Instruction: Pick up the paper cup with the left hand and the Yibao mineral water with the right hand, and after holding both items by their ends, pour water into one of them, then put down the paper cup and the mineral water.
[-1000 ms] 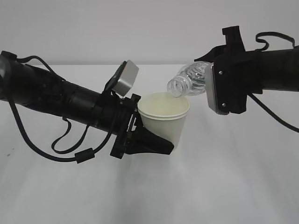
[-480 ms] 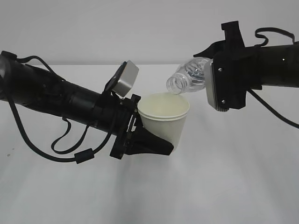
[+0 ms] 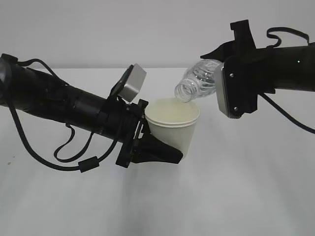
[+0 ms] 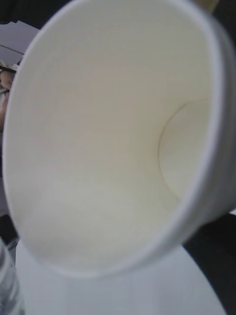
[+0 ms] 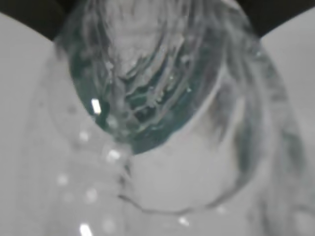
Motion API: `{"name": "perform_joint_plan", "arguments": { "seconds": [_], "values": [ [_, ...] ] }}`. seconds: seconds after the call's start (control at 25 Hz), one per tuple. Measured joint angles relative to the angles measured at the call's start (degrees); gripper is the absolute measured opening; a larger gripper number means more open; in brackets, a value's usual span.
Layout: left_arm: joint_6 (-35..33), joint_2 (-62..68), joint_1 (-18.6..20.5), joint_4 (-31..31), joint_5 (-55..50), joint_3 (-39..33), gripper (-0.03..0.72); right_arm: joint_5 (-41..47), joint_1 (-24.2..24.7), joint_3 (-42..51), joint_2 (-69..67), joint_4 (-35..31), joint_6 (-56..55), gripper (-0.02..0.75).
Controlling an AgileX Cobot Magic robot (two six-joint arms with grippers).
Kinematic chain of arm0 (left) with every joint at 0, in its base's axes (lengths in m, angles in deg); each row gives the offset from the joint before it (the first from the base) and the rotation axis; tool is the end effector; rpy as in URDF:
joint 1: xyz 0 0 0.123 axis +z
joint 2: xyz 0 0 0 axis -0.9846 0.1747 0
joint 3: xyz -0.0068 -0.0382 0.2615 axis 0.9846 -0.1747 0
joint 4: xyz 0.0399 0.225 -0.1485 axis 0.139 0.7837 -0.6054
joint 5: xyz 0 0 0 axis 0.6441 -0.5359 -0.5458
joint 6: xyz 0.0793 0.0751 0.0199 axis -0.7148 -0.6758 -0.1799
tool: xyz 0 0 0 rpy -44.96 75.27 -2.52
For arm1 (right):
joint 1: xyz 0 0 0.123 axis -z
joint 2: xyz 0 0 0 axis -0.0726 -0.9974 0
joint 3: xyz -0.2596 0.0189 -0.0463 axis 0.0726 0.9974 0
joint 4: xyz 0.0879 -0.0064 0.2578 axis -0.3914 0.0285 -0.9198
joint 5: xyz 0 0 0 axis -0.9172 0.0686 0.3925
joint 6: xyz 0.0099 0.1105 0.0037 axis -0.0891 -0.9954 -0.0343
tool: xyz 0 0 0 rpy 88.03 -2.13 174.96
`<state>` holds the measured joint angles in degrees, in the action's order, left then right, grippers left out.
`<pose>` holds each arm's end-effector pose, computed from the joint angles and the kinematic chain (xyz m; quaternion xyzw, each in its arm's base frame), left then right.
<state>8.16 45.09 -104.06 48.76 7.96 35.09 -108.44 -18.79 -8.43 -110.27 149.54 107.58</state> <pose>0.3092 -0.2499 0.1143 0.5848 0.5612 -0.4677 0.3527 0.3568 0.1279 0.2007 -0.7315 0.4000 -0.2544 0.4901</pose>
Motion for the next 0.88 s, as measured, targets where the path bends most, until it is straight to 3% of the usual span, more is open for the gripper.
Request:
{"name": "perform_joint_plan", "arguments": {
  "seconds": [0.88],
  "values": [
    [0.0,0.0,0.0,0.5,0.0,0.0,0.437,-0.4,0.0,0.0,0.0,-5.3,7.8,0.402]
  ]
}}
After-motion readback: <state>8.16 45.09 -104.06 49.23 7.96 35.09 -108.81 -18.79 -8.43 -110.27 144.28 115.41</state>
